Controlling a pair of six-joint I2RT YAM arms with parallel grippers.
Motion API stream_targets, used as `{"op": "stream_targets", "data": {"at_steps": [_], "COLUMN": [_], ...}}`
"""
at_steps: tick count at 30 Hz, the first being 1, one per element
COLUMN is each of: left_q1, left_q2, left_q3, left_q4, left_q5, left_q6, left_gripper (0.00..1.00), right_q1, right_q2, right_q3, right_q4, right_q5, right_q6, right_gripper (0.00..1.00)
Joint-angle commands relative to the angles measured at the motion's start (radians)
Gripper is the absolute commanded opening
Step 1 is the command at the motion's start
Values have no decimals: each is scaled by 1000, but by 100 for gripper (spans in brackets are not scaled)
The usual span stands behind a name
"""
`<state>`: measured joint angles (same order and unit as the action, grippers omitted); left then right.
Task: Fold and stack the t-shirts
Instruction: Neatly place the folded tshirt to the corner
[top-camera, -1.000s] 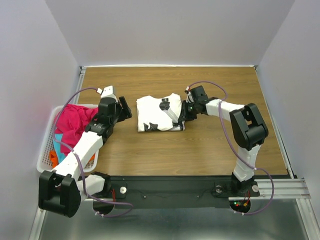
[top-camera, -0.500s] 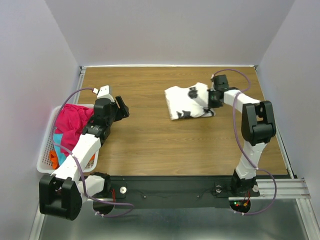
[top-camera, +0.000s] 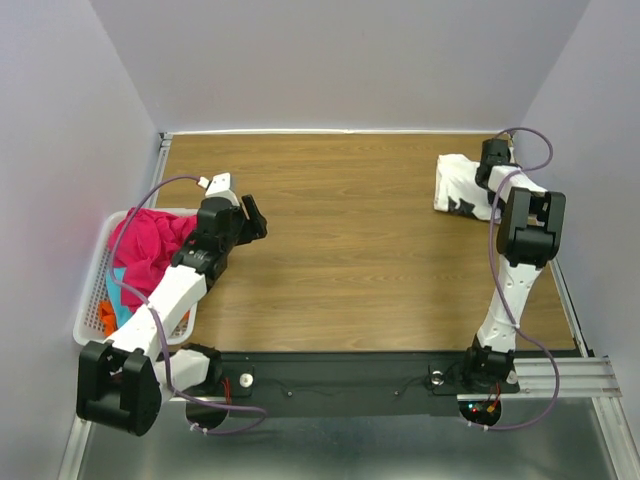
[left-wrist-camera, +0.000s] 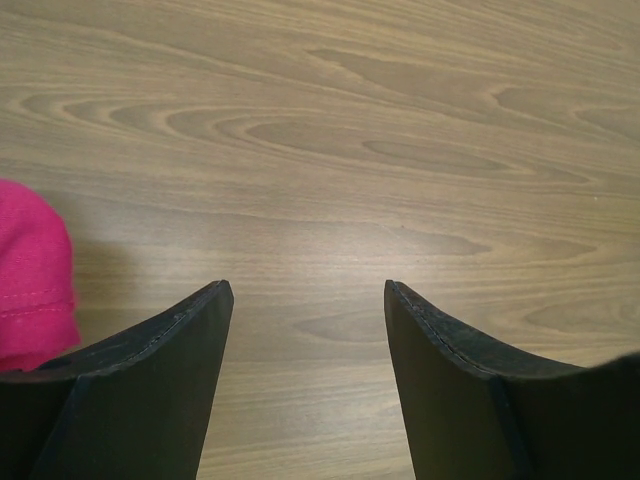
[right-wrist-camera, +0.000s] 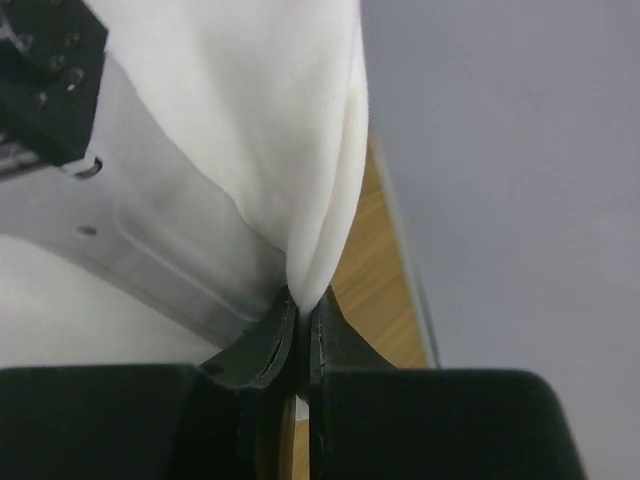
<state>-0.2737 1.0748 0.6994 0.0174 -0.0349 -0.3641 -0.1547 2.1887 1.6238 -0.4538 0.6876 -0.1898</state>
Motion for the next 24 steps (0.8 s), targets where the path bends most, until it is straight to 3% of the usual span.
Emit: {"op": "stream_targets", "data": {"at_steps": [1,6,11,15,18,21,24], "left_q1": [-21,-25,-25,-25,-25,-22,-24], "left_q2": [14,37,47,48,40,31,13], "left_q3": [-8,-9,-2,43,90,133,172], "left_q4": [21,21,10,-16,-48,-76,-103], "left_q5": [-22,-14,10,30,62,66,61], "left_q6": [11,16,19,11,2,-4,-9], "left_gripper": [73,73,73,73,74,74,74], "right_q1": [-48,-92,-108,-111,-112,-109,-105], "right_q2": [69,163,215,230,215,146,25], "right_q3": [148,339,424,453,455,424,368], "right_q4": [23,30,43,46,46,41,-37], "right_q5": [237,276,273,280,293,261,65], "right_q6": [-54,-60,-65,-51,-30,10,116], "right_gripper": [5,15,20,49,64,68,69]}}
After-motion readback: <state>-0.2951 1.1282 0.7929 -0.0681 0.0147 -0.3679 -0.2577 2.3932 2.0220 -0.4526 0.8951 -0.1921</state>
